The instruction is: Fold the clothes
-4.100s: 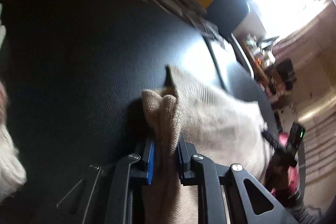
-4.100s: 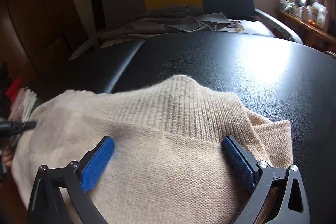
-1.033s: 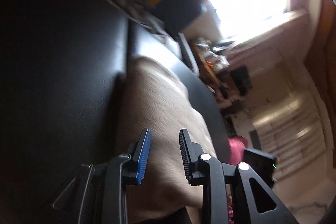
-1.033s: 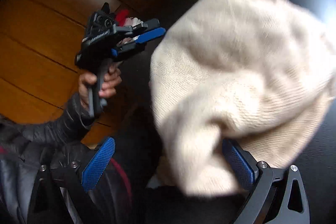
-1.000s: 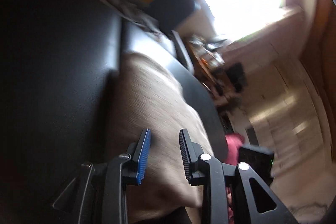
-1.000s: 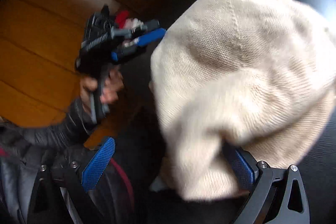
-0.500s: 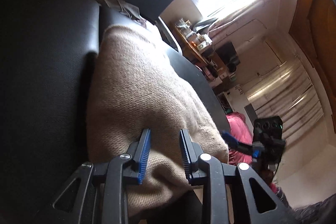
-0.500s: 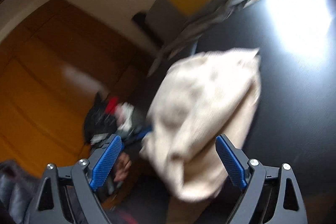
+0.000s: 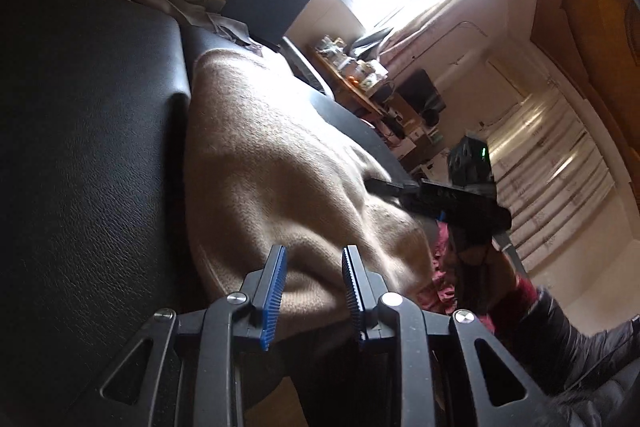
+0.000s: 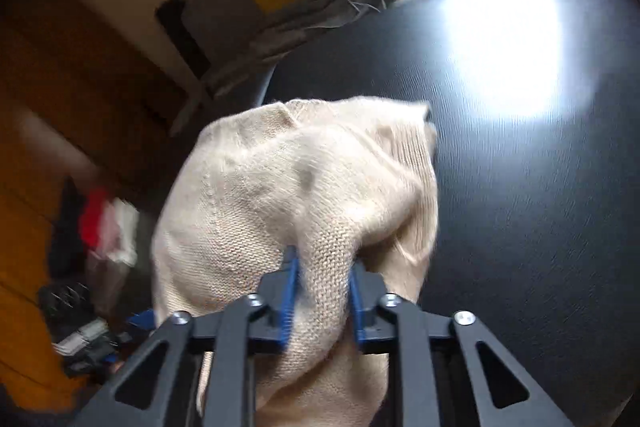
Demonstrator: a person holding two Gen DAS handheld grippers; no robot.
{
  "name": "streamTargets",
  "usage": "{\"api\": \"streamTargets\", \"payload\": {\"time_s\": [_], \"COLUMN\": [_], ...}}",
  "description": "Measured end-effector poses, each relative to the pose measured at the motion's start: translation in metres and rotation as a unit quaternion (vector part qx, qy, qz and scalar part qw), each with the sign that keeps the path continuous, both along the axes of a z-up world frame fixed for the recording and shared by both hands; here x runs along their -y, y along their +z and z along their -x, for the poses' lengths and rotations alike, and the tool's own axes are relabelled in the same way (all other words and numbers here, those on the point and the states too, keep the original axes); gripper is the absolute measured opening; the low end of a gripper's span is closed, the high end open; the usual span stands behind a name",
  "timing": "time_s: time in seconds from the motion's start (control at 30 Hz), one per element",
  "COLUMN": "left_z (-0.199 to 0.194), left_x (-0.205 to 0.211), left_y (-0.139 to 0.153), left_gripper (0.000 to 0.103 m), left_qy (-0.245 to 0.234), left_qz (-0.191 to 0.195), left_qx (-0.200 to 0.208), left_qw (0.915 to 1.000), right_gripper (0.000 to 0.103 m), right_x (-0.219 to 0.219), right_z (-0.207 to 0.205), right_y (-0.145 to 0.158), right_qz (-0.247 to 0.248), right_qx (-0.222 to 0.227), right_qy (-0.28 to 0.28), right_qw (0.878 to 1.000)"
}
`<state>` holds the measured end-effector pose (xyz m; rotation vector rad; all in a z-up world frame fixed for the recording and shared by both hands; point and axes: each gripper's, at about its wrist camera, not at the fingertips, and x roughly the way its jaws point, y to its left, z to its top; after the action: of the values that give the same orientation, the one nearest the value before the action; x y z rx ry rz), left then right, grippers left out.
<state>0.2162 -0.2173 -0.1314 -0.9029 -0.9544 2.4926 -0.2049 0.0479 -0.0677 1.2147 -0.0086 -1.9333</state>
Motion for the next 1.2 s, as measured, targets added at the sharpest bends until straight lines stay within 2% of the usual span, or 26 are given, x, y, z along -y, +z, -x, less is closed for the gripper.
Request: {"api": "streamTargets", "payload": {"time_s": [0.03, 0.07, 0.1, 0.17, 0.27, 0.3, 0.4, 0.53, 0.6, 0.7, 0.8, 0.87, 0.93, 1.0, 1.07, 1.2], "left_z": [0.0, -0.001, -0.001, 0.002, 0.004, 0.005, 0.01, 0.013, 0.017, 0.032, 0.042, 0.047, 0.047, 0.033, 0.025, 0.022], "left_x": [-0.001, -0.003, -0.006, -0.011, -0.015, -0.016, -0.016, -0.004, 0.002, 0.001, -0.012, -0.032, -0.051, -0.06, -0.057, -0.04], "left_y": [0.0, -0.001, -0.002, -0.008, -0.015, -0.014, -0.01, 0.013, 0.023, 0.029, 0.022, 0.012, 0.0, -0.008, -0.01, 0.005], "left_gripper": [0.028, 0.029, 0.029, 0.029, 0.029, 0.029, 0.028, 0.028, 0.029, 0.029, 0.029, 0.029, 0.029, 0.029, 0.029, 0.026], "left_qy": [-0.004, -0.009, -0.014, -0.025, -0.038, -0.045, -0.074, -0.08, -0.074, -0.062, -0.079, -0.103, -0.124, -0.121, -0.109, -0.074], "left_qz": [0.006, 0.013, 0.024, 0.04, 0.046, 0.046, 0.056, 0.028, 0.014, 0.046, 0.068, 0.101, 0.139, 0.169, 0.156, 0.118], "left_qx": [0.0, 0.002, 0.006, 0.02, 0.032, 0.035, 0.052, 0.035, 0.018, 0.02, 0.028, 0.049, 0.069, 0.05, 0.052, 0.039], "left_qw": [1.0, 0.9999, 0.9996, 0.9987, 0.9977, 0.9973, 0.9944, 0.9958, 0.997, 0.9969, 0.9941, 0.9883, 0.9801, 0.977, 0.9803, 0.9894], "right_gripper": [0.016, 0.009, 0.009, 0.009, 0.009, 0.009, 0.011, 0.023, 0.024, 0.024, 0.024, 0.029, 0.032, 0.033, 0.033, 0.035], "right_x": [0.006, 0.01, 0.013, 0.015, 0.007, 0.002, -0.019, -0.046, -0.053, -0.054, -0.046, -0.032, -0.027, -0.031, -0.05, -0.061], "right_z": [-0.003, -0.007, -0.009, -0.007, 0.009, 0.009, 0.009, 0.021, 0.018, -0.006, -0.037, -0.06, -0.077, -0.091, -0.094, -0.085], "right_y": [0.015, 0.033, 0.047, 0.05, 0.006, -0.008, -0.021, -0.023, -0.01, 0.017, 0.033, 0.024, 0.002, -0.026, -0.03, -0.026], "right_qz": [-0.025, -0.046, -0.071, -0.118, -0.168, -0.167, -0.116, -0.054, -0.035, -0.017, 0.003, -0.021, -0.078, -0.134, -0.09, -0.056], "right_qx": [-0.04, -0.088, -0.136, -0.184, -0.142, -0.125, -0.103, -0.064, -0.077, -0.124, -0.138, -0.14, -0.143, -0.15, -0.158, -0.119], "right_qy": [0.008, 0.013, 0.012, 0.003, -0.015, -0.018, -0.049, -0.079, -0.07, -0.027, 0.05, 0.104, 0.132, 0.139, 0.114, 0.092], "right_qw": [0.999, 0.995, 0.988, 0.976, 0.975, 0.978, 0.987, 0.993, 0.994, 0.992, 0.989, 0.984, 0.978, 0.97, 0.977, 0.987]}}
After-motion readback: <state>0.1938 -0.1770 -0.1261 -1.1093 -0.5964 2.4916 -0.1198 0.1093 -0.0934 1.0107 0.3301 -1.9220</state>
